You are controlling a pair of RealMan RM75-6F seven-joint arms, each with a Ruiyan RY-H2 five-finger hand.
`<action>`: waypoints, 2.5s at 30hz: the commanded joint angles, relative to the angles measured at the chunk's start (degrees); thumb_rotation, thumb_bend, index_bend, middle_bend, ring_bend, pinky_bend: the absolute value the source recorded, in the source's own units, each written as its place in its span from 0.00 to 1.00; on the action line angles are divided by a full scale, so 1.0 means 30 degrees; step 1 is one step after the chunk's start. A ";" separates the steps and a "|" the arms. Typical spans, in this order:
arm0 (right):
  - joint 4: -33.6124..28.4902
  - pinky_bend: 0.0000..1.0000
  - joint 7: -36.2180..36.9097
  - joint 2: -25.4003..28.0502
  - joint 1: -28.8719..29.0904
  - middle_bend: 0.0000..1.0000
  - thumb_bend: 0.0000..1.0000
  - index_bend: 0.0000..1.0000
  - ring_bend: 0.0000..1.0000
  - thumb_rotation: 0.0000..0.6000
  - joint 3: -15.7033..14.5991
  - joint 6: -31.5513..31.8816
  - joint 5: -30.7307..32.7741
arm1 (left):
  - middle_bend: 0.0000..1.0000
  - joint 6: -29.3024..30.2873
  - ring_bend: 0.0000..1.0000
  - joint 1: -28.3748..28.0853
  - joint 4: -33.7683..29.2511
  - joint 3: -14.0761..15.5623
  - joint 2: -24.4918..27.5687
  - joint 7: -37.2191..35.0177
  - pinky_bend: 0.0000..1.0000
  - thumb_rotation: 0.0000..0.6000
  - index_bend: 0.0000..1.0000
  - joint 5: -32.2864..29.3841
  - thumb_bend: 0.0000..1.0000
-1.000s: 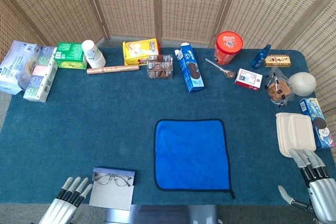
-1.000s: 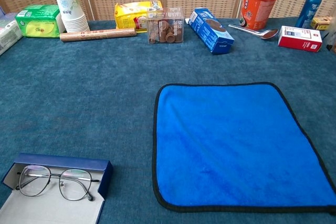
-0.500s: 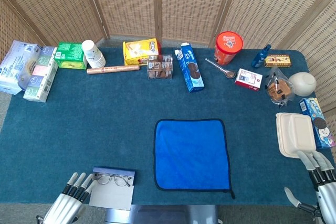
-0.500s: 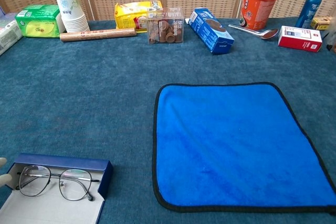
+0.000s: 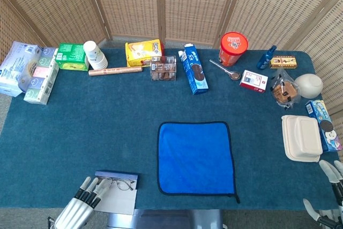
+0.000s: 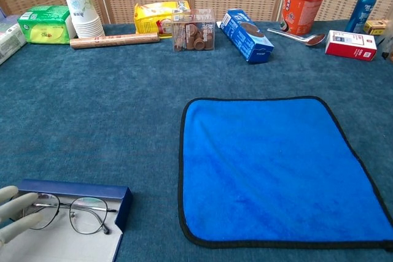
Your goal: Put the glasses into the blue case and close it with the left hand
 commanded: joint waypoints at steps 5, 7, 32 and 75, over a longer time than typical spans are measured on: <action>0.0632 0.12 0.0654 -0.0175 -0.0378 0.13 0.33 0.05 0.00 0.56 0.0027 0.0485 0.0261 | 0.00 -0.0635 0.00 -0.0397 -0.0061 0.0090 -0.0159 0.0169 0.02 0.77 0.00 0.0274 0.26; 0.0794 0.12 0.0849 -0.0230 -0.0483 0.13 0.33 0.05 0.00 0.57 0.0026 0.0587 0.0347 | 0.00 -0.0746 0.00 -0.0516 -0.0100 0.0050 -0.0253 0.0226 0.02 0.77 0.00 0.0353 0.26; 0.1472 0.12 0.1519 -0.0515 -0.0963 0.13 0.33 0.04 0.00 0.57 0.0089 0.0705 0.0793 | 0.00 -0.0521 0.00 -0.1261 -0.1996 -0.0989 0.0020 -0.0018 0.02 0.77 0.00 0.0005 0.26; 0.1640 0.12 0.2450 -0.0465 -0.1180 0.13 0.33 0.04 0.00 0.57 0.0329 0.0581 0.1165 | 0.01 -0.2677 0.00 -0.2857 -0.4974 -0.2359 0.0404 0.0515 0.02 0.76 0.35 -0.2481 0.26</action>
